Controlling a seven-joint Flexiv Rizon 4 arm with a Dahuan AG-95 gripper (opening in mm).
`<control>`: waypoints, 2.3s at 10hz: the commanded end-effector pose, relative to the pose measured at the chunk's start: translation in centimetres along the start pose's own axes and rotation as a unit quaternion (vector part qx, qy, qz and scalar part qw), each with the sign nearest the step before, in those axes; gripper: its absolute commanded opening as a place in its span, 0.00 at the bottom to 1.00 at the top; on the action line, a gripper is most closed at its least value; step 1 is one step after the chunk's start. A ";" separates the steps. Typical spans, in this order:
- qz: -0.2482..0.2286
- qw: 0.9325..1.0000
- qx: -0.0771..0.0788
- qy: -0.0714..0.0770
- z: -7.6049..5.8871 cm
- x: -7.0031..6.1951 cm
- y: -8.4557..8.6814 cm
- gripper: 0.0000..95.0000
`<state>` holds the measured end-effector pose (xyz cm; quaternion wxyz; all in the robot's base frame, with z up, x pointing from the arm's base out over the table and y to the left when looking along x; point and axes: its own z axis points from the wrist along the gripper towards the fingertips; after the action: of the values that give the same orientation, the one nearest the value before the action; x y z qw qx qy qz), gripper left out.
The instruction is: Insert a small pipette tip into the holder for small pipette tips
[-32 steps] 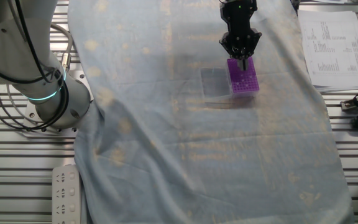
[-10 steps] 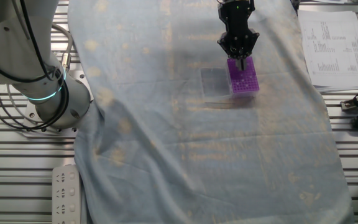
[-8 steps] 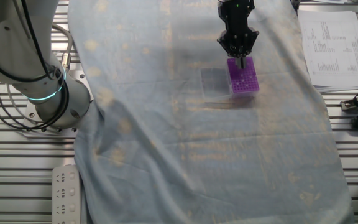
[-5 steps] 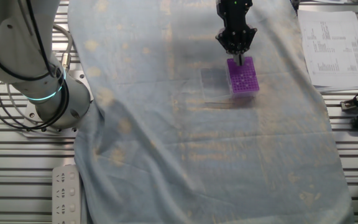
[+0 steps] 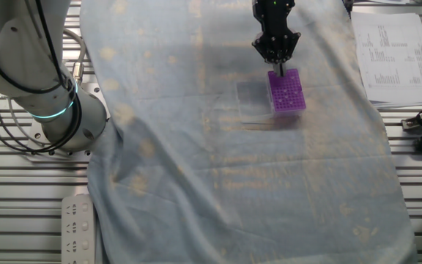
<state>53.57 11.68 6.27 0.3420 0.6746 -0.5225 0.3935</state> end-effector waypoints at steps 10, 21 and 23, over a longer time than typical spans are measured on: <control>0.003 1.000 -0.004 0.005 0.1 -0.4 -0.2 0.00; 0.009 1.000 -0.009 0.002 -0.5 -1.1 -0.1 0.00; 0.009 1.000 -0.011 0.004 -0.7 -1.3 -0.2 0.00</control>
<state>53.47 12.92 5.41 0.3483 0.6640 -0.5311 0.3946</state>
